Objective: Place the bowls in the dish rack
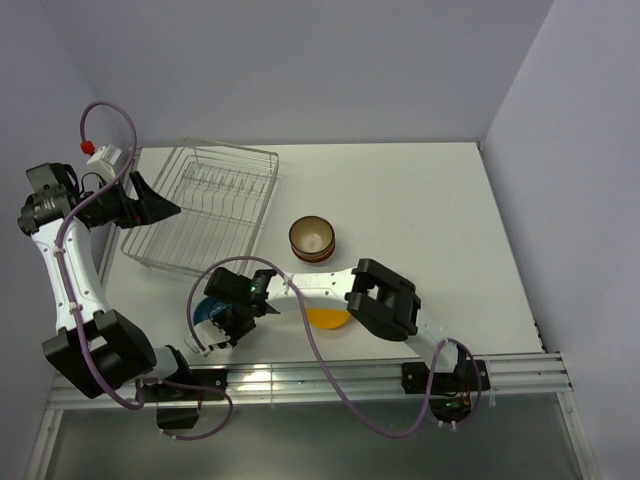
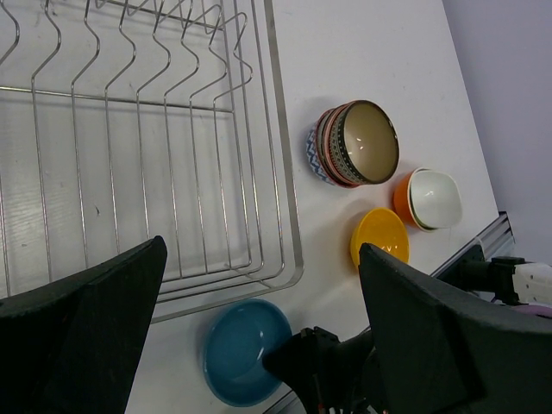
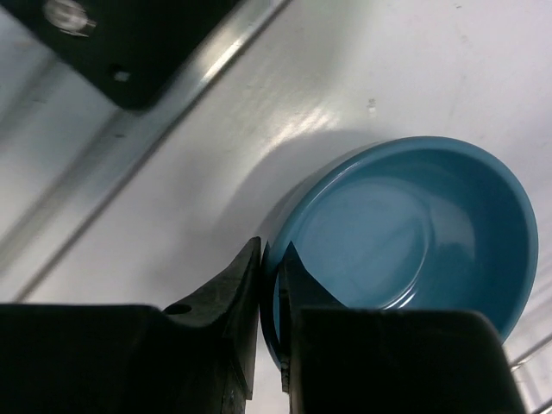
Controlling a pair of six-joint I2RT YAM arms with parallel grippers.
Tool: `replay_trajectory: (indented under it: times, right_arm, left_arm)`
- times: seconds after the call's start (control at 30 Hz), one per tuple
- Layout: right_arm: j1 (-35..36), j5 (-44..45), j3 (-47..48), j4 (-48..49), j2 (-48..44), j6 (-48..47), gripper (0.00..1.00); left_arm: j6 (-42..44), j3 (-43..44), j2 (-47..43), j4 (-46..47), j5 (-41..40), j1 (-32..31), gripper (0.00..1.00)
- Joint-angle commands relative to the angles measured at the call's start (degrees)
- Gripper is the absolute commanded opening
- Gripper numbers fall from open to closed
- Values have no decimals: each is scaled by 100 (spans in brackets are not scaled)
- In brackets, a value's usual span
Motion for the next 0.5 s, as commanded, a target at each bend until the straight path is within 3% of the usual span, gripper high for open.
replay_trajectory:
  times: [0.0, 0.17, 0.33, 0.47]
  right_arm:
    - [-31, -492, 10, -341, -702, 545, 0]
    - [-31, -1273, 2, -315, -1607, 1589, 0]
    - [-101, -1345, -306, -95, -2372, 2250, 0]
    - [-452, -1661, -587, 386, -2943, 3398, 0]
  left_arm:
    - [123, 346, -218, -58, 153, 32, 99]
    - [-17, 478, -235, 30, 258, 32, 100]
    - [-394, 496, -332, 293, 451, 23, 99]
    - [-825, 478, -516, 793, 460, 23, 99]
